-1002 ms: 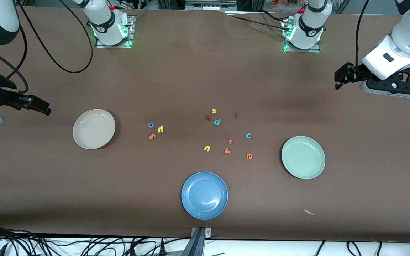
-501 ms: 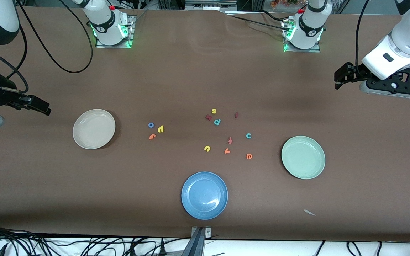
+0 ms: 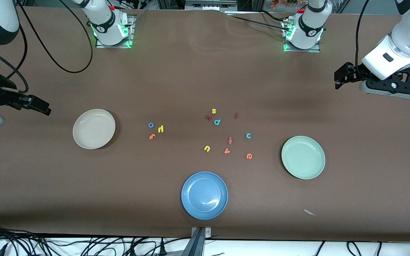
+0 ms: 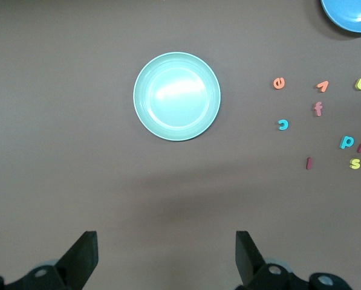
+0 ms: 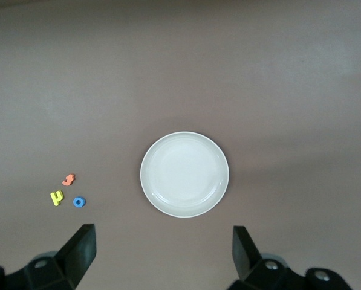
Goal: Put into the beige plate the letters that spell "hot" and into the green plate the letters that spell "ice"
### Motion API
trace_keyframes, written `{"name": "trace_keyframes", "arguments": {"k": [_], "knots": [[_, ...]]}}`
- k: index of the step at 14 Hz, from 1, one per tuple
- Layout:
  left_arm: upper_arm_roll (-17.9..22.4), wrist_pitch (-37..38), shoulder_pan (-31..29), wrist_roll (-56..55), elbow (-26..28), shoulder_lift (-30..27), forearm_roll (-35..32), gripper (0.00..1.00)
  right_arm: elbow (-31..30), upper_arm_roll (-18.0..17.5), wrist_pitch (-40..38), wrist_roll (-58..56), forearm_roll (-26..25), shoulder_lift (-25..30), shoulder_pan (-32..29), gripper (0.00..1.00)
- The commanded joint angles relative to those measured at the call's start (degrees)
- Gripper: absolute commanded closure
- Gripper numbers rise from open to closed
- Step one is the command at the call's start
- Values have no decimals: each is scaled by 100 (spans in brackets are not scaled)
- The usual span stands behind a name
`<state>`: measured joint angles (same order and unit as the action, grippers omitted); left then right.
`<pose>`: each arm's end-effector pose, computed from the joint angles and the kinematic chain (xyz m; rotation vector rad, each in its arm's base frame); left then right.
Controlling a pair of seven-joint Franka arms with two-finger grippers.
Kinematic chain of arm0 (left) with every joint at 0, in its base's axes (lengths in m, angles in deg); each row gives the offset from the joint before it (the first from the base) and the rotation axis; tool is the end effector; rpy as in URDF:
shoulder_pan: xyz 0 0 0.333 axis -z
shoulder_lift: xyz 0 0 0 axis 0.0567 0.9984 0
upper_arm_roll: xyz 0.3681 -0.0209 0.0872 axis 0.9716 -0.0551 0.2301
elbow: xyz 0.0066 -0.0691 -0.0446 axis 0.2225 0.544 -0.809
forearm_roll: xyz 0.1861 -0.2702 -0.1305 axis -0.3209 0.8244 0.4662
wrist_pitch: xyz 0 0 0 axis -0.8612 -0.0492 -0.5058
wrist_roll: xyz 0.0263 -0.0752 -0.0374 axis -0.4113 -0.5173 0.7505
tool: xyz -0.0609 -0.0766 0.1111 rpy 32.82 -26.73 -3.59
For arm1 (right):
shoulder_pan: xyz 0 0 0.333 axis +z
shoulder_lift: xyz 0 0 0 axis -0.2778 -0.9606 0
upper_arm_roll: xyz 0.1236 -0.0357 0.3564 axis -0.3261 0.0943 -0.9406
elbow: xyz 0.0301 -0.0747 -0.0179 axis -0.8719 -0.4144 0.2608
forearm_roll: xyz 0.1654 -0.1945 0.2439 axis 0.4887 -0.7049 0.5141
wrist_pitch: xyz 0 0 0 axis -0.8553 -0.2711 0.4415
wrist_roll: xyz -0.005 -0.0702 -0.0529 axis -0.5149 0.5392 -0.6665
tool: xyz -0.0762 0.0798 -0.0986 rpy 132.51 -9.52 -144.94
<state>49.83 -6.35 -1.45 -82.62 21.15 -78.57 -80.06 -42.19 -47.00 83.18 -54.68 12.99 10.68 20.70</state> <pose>0.4980 -0.0702 0.6172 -3.1085 0.2339 0.0420 0.5798 0.0161 0.5913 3.1150 -0.2825 0.0036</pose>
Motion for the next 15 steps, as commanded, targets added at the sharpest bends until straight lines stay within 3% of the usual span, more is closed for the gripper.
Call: {"name": "trace_keyframes", "arguments": {"k": [1,15], "knots": [[-9,160,14,-24,-175,64,54,0,-28,16,-48,74,64,55,8,0],[-194,169,22,-24,-184,81,62,0,-19,-28,-48,267,91,38,183,0]]}}
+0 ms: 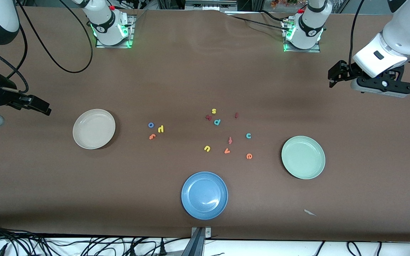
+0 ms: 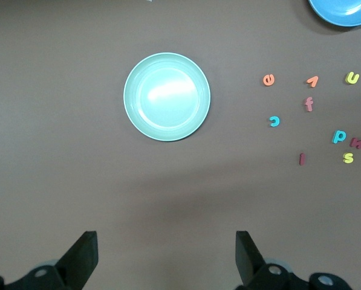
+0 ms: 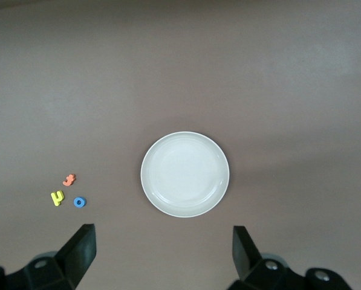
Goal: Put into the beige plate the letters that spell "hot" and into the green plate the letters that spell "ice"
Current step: 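Reach the left gripper to orange e while the right gripper reaches blue o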
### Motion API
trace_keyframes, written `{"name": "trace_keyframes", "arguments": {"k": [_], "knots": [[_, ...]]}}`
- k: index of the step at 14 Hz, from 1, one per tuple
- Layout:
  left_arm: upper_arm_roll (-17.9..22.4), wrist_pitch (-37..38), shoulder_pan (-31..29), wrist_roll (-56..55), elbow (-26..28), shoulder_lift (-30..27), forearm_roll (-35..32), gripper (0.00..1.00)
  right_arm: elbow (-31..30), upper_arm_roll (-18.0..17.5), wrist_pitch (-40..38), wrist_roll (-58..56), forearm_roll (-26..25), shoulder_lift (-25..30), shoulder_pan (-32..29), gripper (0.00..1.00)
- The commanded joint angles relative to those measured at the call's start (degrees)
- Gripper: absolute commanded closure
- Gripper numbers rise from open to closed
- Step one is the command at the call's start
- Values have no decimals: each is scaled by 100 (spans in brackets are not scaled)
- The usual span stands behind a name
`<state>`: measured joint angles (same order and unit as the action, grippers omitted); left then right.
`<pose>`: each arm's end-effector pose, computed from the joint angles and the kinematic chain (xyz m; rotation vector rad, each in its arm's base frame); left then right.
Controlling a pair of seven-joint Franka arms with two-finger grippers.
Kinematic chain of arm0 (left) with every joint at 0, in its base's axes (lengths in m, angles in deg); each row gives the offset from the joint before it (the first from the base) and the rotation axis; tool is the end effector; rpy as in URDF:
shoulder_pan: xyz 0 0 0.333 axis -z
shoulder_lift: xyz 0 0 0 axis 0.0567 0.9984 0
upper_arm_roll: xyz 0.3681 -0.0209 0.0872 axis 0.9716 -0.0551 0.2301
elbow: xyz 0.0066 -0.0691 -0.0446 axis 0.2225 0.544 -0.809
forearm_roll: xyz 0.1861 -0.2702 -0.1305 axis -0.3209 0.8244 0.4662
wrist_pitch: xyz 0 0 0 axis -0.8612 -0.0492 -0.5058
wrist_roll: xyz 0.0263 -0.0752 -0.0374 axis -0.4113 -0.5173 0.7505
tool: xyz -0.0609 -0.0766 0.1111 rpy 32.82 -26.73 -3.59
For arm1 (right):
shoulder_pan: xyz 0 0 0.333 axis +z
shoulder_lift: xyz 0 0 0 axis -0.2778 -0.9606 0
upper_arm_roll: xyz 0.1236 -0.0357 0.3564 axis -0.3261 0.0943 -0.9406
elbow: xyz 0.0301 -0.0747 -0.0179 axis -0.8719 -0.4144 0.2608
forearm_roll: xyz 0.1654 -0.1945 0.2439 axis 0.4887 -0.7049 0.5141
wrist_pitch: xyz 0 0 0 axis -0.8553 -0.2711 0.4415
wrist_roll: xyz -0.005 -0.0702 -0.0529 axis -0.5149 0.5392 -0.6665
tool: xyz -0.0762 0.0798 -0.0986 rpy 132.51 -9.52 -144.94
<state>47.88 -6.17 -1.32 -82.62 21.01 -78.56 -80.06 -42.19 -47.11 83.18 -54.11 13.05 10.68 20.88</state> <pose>0.4949 -0.0885 0.6178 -3.1021 0.2900 0.0427 0.5798 0.0191 0.5913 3.1157 -0.2905 0.0035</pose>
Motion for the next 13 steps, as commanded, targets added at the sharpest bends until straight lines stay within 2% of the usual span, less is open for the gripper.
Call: {"name": "trace_keyframes", "arguments": {"k": [1,3,4,6,11,13], "knots": [[1,150,10,-24,-170,176,62,0,-10,-18,-40,377,67,-32,314,0],[-17,142,27,11,-153,378,114,0,-10,-26,30,685,67,-154,560,0],[-60,142,149,-24,-187,754,124,0,-10,-26,83,756,67,-208,657,0],[-96,80,247,11,-275,1160,141,0,-19,-26,180,983,93,-435,903,0],[-184,63,861,11,-1232,2381,124,0,-185,-35,654,1854,155,-1121,1475,0],[-175,-277,1072,-68,-1304,2725,141,0,-492,-35,952,1978,164,-1245,1668,0]]}}
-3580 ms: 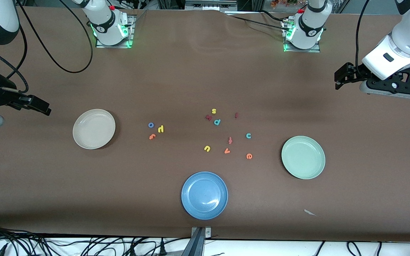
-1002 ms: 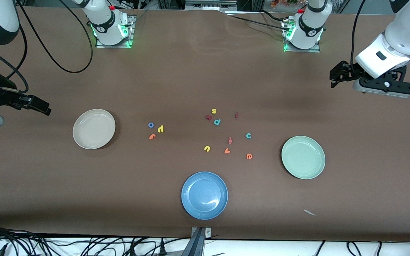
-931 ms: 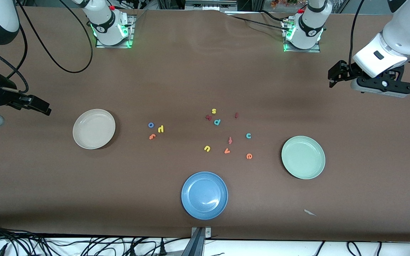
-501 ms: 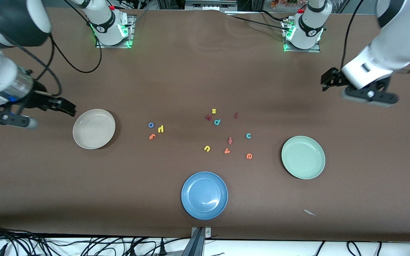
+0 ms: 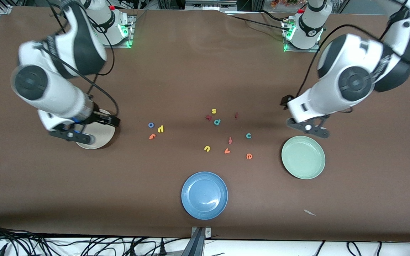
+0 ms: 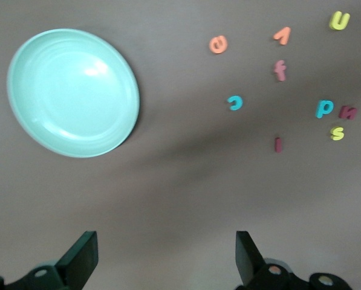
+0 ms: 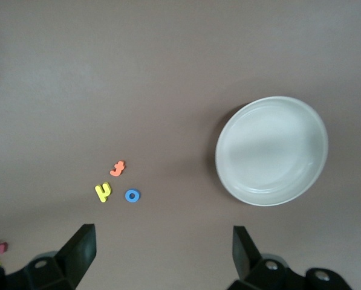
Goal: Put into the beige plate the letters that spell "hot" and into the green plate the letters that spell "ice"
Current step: 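Reach the left gripper to orange e while the right gripper reaches blue o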
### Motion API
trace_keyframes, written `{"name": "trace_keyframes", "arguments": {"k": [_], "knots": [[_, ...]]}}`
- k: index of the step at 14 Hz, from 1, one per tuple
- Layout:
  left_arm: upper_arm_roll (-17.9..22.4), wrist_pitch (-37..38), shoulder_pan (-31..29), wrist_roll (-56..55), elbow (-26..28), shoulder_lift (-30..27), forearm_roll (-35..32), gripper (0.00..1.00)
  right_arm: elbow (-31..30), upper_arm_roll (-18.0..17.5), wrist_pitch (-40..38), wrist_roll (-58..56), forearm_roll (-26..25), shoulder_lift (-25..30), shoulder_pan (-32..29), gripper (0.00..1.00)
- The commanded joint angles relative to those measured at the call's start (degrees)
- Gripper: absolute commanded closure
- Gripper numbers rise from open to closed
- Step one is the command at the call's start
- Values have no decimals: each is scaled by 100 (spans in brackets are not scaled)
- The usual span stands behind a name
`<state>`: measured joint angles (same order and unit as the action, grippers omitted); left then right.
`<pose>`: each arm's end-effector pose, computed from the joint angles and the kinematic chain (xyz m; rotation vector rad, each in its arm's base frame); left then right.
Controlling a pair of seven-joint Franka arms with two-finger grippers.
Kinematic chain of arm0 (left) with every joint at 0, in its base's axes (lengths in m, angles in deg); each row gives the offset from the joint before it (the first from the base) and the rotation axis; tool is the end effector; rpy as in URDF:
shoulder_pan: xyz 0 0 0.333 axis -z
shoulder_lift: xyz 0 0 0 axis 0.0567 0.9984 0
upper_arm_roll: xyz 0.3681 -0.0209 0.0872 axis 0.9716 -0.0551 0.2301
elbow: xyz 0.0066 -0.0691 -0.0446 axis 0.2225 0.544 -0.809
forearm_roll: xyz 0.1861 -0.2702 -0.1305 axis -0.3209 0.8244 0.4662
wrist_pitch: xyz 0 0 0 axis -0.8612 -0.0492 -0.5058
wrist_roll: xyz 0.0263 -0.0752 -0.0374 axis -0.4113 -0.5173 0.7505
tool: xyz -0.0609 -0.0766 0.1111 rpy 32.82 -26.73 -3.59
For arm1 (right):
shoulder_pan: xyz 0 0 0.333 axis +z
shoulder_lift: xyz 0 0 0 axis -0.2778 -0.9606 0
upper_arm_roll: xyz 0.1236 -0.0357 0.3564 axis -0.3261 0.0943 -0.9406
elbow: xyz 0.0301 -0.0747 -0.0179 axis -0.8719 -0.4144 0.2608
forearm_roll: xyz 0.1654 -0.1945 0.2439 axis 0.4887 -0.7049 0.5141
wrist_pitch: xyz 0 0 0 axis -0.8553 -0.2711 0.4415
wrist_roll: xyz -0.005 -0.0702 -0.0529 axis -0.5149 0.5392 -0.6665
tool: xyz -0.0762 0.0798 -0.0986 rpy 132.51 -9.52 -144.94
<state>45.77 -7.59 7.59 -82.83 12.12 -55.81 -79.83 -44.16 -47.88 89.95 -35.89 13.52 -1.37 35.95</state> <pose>0.5768 -0.2059 0.4646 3.0575 -0.5768 -0.3841 0.6028 0.1946 0.4576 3.0559 -0.3499 -0.1701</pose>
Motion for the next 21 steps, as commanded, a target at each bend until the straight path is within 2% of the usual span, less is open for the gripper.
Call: {"name": "trace_keyframes", "arguments": {"k": [1,3,6,8,9,11,14,16,18,19,20,21], "knots": [[36,-564,217,-73,-405,547,101,0,-487,42,433,173,116,-93,206,0],[53,-1007,401,-344,-405,749,40,0,-952,33,925,252,151,-181,302,0],[80,-1613,367,-958,-545,1109,83,0,-1769,-239,1942,332,231,-243,338,1],[89,-1885,428,-1496,-616,1408,40,0,-2193,-300,2489,323,222,-356,338,1],[89,-2122,463,-1515,-608,1470,-4,0,-2238,-362,2587,332,222,-462,338,1],[88,-2309,490,-1628,-607,1576,-39,0,-2238,-397,2710,341,231,-664,338,11],[97,-2344,691,-2068,-599,1865,-135,0,-2291,-476,3045,656,222,-823,408,12],[97,-2869,692,-2270,-608,2068,-512,0,-2291,-477,3115,692,222,-893,443,17],[97,-3055,675,-2367,-607,2278,-540,1,-2291,-477,3116,675,213,-928,443,17],[97,-3265,692,-2376,-607,2427,-549,3,-2291,-477,3124,666,213,-937,443,19],[97,-3484,709,-2402,-607,2507,-549,10,-2291,-477,3124,666,213,-972,443,24],[97,-3530,675,-2446,-607,2577,-506,22,-2291,-477,3150,657,213,-990,443,24]]}}
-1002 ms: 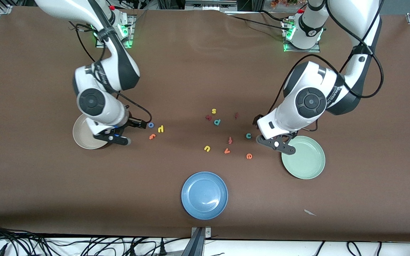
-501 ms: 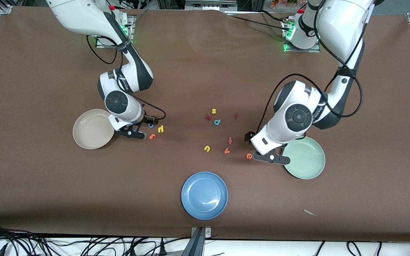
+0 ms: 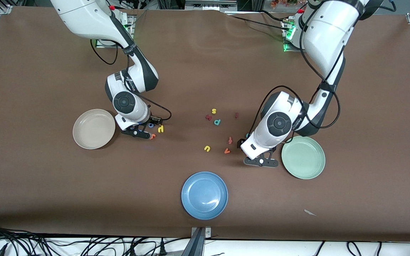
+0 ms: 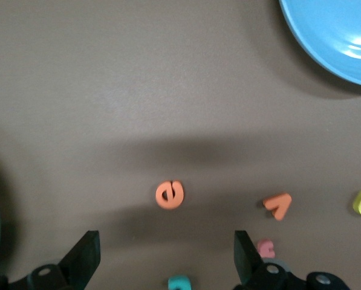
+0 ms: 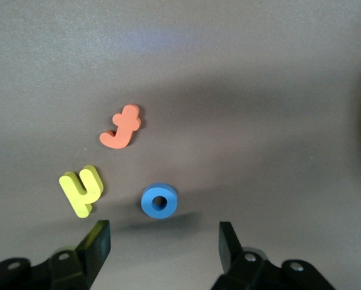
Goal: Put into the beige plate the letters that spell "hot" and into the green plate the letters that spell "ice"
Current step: 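Reach the left gripper to orange e while the right gripper reaches blue o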
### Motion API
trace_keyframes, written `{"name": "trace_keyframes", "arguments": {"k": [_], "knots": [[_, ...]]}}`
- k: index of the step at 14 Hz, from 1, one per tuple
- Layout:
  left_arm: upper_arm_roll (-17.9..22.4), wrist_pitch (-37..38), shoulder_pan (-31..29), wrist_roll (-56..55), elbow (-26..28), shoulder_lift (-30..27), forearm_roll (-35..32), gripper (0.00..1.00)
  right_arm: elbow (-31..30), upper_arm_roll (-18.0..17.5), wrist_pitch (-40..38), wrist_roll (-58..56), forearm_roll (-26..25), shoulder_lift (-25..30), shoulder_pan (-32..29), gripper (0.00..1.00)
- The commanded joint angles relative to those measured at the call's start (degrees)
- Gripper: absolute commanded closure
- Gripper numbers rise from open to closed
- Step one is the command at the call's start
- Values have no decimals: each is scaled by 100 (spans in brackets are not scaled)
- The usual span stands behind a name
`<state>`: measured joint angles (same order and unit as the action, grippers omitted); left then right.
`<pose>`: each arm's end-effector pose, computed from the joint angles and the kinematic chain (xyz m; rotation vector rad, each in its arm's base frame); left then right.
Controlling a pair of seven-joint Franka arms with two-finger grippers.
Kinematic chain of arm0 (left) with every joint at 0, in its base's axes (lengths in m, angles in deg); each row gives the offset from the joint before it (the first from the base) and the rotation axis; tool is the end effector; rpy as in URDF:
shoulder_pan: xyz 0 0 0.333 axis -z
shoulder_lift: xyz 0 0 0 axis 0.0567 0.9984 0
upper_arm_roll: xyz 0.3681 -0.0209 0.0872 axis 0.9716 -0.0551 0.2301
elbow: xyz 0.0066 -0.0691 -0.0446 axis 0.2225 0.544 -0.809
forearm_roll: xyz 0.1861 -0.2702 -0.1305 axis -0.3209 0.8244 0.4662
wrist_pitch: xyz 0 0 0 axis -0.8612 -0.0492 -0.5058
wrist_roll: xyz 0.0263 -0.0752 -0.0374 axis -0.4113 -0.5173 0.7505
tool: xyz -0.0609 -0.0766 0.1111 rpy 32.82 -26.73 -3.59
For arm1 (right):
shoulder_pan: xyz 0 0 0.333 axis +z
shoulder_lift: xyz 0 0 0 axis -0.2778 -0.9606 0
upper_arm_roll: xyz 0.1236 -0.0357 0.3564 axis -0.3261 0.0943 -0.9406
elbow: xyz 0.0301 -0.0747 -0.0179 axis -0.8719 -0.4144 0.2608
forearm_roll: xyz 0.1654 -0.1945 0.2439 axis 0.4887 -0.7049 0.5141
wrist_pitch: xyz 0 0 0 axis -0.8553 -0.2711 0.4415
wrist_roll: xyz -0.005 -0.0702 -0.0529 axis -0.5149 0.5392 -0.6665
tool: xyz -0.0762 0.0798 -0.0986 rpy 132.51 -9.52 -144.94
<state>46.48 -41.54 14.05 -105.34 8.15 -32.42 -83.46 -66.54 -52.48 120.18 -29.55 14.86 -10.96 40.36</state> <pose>0.6678 -0.3063 0.2586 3.0798 -0.1242 -0.0102 0.5411 0.2700 0.2361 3.0675 -0.3178 -0.2373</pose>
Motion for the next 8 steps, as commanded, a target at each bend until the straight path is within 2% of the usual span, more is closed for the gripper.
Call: {"name": "trace_keyframes", "arguments": {"k": [1,3,6,7,8], "knots": [[26,-144,-7,-300,-211,300,-108,35,-71,-16,197,5,71,-66,3,24],[26,-153,-7,-529,-211,388,-125,40,-176,-16,478,5,79,-110,3,24],[26,-338,-7,-556,-220,529,-107,40,-229,-16,497,-13,71,-110,3,24],[26,-434,1,-634,-220,556,-107,40,-256,-16,506,-13,70,-110,3,27],[26,-452,1,-687,-220,565,-125,44,-256,-16,506,-13,70,-110,3,36]]}}
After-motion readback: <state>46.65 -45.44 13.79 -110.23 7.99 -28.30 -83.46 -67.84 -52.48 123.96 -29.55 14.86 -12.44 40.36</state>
